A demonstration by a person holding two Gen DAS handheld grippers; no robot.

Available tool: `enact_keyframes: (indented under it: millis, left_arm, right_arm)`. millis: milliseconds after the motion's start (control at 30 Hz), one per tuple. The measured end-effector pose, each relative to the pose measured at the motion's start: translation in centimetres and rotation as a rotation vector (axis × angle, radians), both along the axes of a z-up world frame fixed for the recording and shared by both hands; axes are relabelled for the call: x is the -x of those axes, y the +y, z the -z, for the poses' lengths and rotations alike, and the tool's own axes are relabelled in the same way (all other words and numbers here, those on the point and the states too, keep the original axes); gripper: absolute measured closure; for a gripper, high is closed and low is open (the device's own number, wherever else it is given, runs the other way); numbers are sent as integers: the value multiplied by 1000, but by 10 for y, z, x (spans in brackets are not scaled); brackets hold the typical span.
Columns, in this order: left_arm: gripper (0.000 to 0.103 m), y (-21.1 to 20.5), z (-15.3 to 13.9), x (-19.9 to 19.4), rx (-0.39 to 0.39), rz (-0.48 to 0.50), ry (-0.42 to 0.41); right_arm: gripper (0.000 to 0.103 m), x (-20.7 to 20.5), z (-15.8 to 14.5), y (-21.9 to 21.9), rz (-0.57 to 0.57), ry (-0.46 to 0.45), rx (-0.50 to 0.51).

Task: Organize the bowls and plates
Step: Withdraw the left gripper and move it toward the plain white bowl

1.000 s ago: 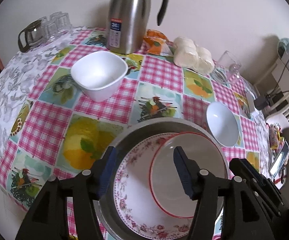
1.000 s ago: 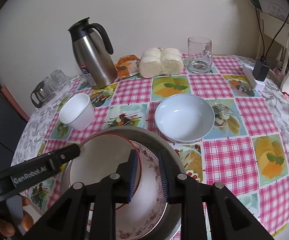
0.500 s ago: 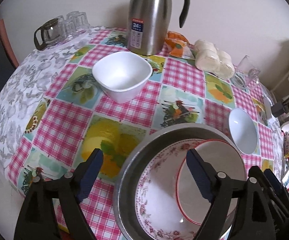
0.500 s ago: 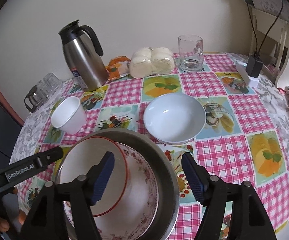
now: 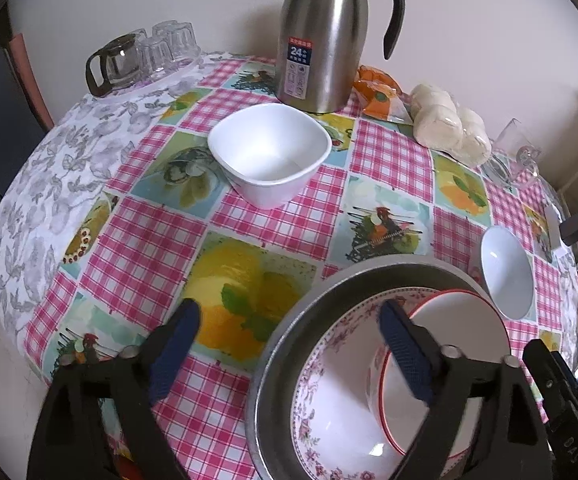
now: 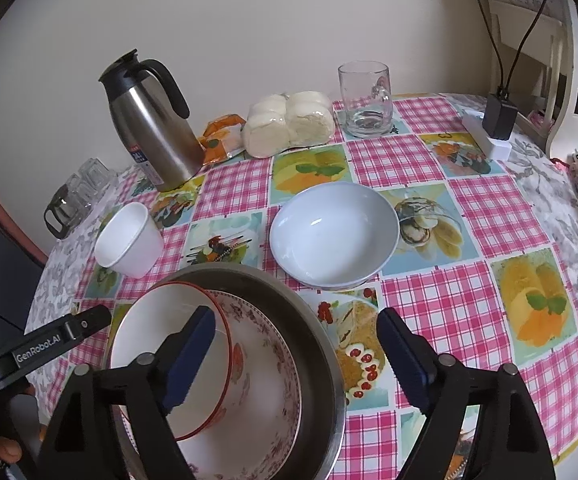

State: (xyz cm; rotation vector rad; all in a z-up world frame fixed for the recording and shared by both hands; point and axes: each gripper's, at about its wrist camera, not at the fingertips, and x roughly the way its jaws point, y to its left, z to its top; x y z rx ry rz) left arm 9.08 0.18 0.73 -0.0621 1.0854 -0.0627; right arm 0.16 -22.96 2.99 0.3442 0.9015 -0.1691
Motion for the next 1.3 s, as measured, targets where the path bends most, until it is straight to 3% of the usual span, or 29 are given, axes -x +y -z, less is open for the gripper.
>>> enact_keyframes:
  millis: [167,600,967,1300]
  left_arm:
    - [6,2,-1,-1,-14,-9,-19]
    - [6,-2,-13,-12,-25,-21,-88]
    - [6,-38,-30,-32,-27,74,-178]
    - [6,-64,-42,-48,-8,124,-267]
  right_arm:
    - [0,-1,0,1,-5,-6,0]
    - [0,-1,-9,-15,42,-69,-15]
    - [0,-4,-14,-61,186,-119,-97]
    - [0,-19,-17,-79,201,-137,-86]
